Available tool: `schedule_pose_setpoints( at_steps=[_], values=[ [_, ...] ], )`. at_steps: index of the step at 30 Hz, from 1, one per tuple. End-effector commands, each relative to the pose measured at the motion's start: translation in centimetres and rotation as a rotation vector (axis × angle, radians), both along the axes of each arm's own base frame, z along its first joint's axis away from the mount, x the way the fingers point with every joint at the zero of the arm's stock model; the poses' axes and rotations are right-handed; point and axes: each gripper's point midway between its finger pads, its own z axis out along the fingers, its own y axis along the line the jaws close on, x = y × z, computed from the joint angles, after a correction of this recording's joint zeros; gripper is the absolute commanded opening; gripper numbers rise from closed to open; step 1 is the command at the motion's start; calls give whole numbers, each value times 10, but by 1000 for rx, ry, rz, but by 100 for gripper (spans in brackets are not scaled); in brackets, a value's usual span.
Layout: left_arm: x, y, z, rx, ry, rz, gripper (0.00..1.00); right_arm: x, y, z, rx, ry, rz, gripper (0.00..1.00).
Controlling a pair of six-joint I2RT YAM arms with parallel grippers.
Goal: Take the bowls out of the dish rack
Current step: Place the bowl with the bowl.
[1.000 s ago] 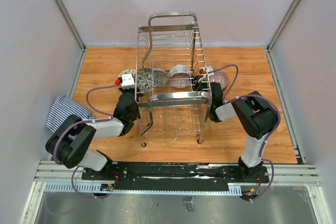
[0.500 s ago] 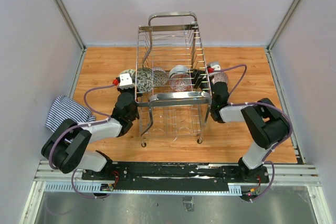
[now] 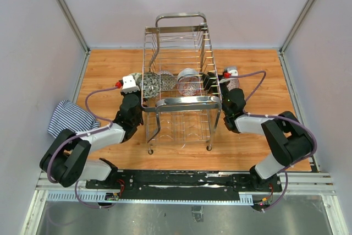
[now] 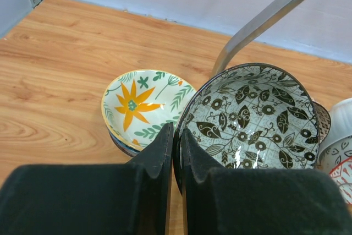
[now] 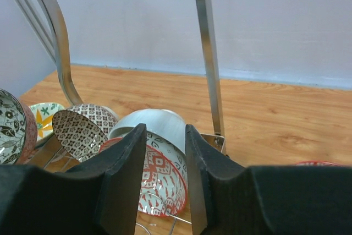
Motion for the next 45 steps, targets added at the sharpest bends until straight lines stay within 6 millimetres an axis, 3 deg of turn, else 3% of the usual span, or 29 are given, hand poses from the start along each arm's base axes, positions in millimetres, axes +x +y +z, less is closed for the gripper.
schedule_pose_setpoints(
  at_steps=[1, 10, 20, 26, 34, 45],
  values=[
    [10, 2, 37, -107, -64, 19, 0, -7, -21, 25, 33, -28, -80, 37],
    [22, 21, 34, -145, 59, 50, 1, -25, -56, 39, 14, 44, -184, 45],
    [51, 39, 34, -185, 200, 60, 1, -36, -82, 37, -64, 143, -260, 68],
    [67, 39, 16, -176, 323, 49, 1, -40, -98, 38, -79, 167, -298, 74],
    [76, 53, -2, -157, 422, 77, 0, -45, -114, 44, -71, 166, -316, 74],
    [77, 64, -19, -151, 476, 96, 0, -45, -112, 43, -66, 174, -302, 74]
  ],
)
